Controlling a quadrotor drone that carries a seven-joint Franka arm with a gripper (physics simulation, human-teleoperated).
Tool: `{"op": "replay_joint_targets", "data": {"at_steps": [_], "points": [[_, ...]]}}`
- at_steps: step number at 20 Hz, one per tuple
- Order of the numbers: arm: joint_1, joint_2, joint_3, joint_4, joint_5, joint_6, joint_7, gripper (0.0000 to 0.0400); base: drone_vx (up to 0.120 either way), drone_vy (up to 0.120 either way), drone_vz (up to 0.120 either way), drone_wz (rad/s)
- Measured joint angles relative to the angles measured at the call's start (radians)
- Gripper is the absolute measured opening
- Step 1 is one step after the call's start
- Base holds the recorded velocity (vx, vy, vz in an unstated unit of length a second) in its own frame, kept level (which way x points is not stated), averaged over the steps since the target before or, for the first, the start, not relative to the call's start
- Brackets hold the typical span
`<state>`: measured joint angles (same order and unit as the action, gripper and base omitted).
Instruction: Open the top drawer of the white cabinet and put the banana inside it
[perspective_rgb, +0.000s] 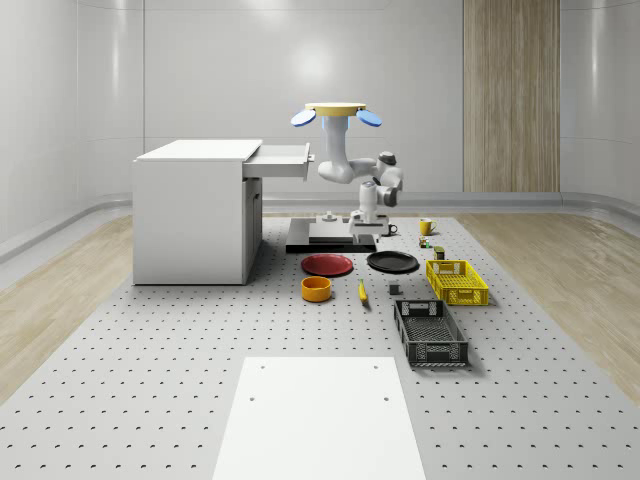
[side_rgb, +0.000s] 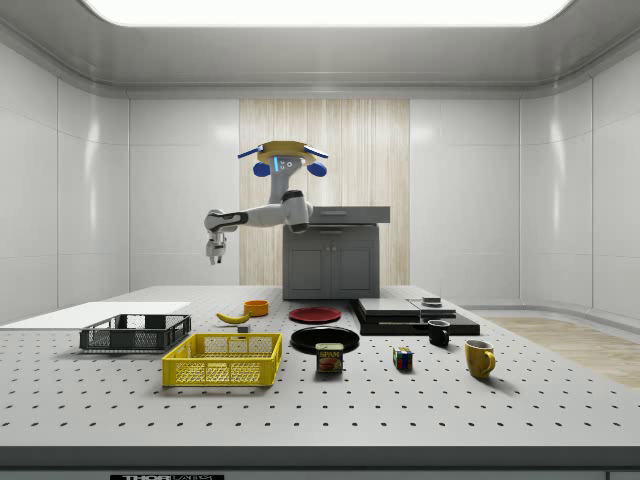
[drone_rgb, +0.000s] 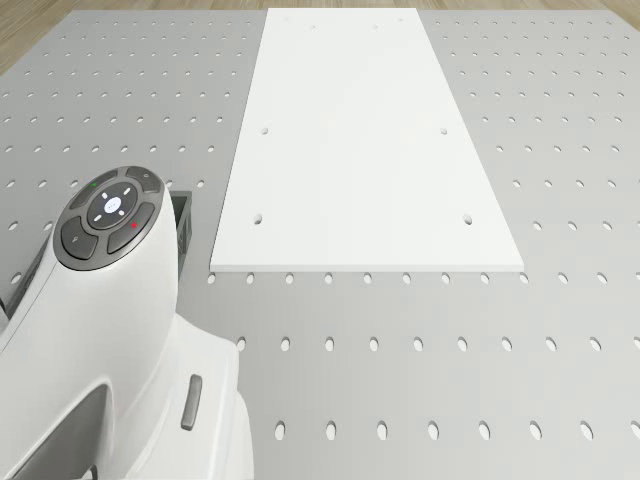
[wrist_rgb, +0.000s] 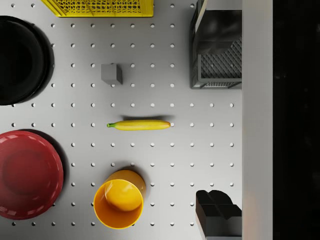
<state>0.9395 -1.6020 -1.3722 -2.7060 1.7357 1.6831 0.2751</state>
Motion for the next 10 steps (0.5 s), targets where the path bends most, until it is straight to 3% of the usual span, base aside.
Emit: {"op": "replay_joint_targets", "data": {"at_steps": [5, 10], "points": [[0.022, -0.002, 0.003, -0.017, 0.004, 0.0, -0.039, 0.04, 0.0, 0.0, -0.008, 0.0], [0.031, -0.003, 0.004, -0.024, 0.005, 0.001, -0.054, 0.04, 0.0, 0.0, -0.12, 0.0]]}}
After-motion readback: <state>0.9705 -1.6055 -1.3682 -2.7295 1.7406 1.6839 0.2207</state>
